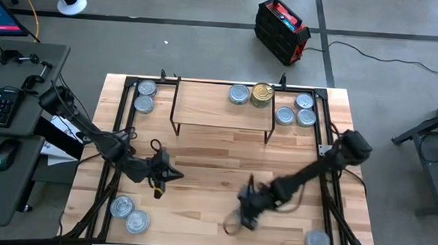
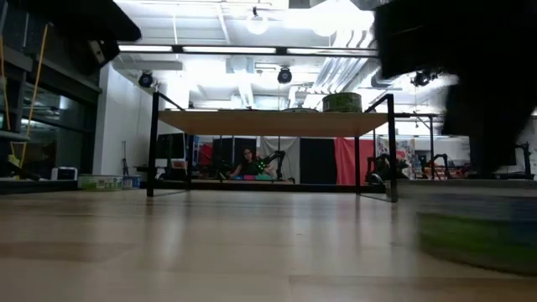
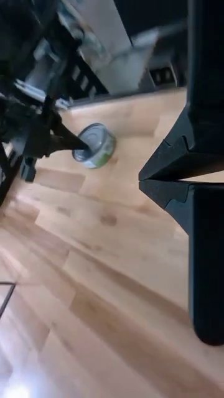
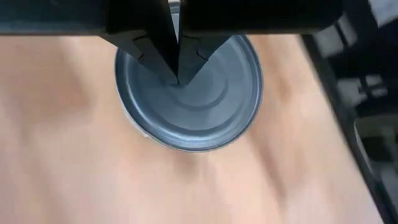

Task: Stack canned seafood by type on shelf
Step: Stack the light green tuna can on top of the other light green tuna can on the shelf

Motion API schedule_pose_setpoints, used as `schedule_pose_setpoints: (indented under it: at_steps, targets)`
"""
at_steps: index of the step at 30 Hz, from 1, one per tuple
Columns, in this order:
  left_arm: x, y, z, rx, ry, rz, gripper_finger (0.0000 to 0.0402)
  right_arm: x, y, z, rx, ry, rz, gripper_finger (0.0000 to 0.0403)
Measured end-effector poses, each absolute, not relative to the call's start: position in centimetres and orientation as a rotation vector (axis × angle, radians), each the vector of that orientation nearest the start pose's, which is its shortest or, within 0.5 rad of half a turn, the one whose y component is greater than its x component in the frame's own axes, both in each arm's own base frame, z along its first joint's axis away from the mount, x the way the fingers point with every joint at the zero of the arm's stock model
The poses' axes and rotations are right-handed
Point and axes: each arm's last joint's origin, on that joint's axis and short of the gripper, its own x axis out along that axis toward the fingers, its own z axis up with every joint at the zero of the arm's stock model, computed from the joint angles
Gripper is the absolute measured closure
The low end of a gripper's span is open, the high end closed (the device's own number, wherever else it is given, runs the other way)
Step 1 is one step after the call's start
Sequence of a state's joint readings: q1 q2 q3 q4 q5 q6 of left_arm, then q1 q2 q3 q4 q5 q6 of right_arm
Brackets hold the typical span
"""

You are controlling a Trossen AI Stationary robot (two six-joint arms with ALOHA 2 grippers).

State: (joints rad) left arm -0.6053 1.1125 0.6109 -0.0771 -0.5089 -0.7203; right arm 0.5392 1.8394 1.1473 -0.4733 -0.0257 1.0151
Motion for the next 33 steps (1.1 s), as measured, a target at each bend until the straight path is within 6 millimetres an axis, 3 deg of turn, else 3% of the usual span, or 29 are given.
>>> schedule_pose_setpoints:
  at_steps: [8, 11, 16, 18, 25, 33]
  targets:
    - [22.0, -12.3, 18.8, -0.343, 0.562, 0.148, 0.0401, 36.5, 12.6, 14.7, 0.532, 0.969, -0.059, 0.0403]
    - [23.3, -12.7, 17.3, -0.351, 0.554, 0.152, 0.0401, 37.6, 10.9, 15.2, 0.541, 0.882, -0.055, 0.0403]
    - [24.5, -13.1, 15.7, -0.355, 0.55, 0.147, 0.0401, 37.3, 10.3, 18.6, 0.496, 0.875, -0.011, 0.0403]
    - [24.7, -12.8, 15.3, -0.365, 0.569, 0.145, 0.0401, 36.7, 10.4, 19.1, 0.467, 0.915, -0.017, 0.0403]
    - [26.0, -12.0, 16.9, -0.448, 0.442, 0.092, 0.0401, 35.9, 10.8, 19.0, 0.456, 0.949, -0.109, 0.0403]
    - [26.0, -11.2, 16.3, -0.206, 0.515, 0.06, 0.0401, 36.0, 10.4, 15.9, 0.518, 1.069, -0.229, 0.0403]
